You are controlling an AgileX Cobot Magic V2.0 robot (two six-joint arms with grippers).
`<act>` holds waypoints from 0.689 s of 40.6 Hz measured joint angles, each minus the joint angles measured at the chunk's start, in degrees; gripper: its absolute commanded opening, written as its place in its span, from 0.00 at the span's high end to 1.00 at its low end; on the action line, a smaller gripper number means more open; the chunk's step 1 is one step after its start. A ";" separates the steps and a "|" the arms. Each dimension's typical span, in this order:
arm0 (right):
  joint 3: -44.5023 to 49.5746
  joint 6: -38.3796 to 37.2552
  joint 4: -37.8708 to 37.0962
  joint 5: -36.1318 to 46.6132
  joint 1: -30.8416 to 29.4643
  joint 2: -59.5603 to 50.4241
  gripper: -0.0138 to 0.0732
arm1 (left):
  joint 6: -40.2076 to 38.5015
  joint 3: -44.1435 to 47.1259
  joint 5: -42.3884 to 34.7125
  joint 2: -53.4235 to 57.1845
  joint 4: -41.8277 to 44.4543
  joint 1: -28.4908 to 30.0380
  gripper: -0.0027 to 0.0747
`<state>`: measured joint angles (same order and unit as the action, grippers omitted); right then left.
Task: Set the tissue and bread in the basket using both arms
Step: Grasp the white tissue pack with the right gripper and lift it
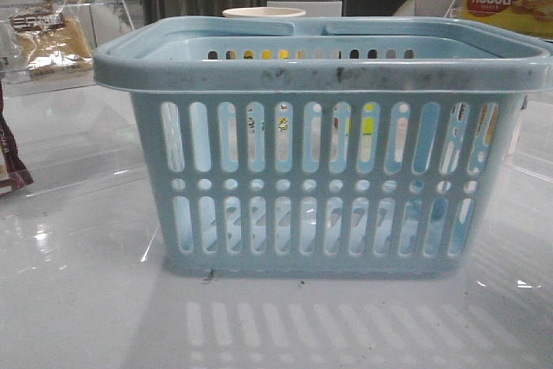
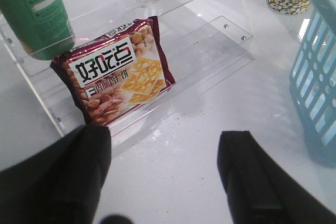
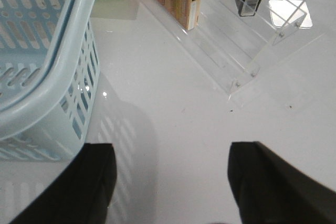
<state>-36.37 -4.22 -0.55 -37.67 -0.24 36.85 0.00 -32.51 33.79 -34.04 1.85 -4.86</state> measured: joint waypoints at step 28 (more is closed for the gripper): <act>-34.40 -0.08 -0.96 -0.89 -11.35 45.20 0.20 | 0.00 0.00 0.00 0.00 0.09 0.00 0.56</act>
<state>-70.77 -4.30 -1.51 -38.56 -11.59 82.05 0.00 -32.51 33.79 -34.04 1.94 -4.86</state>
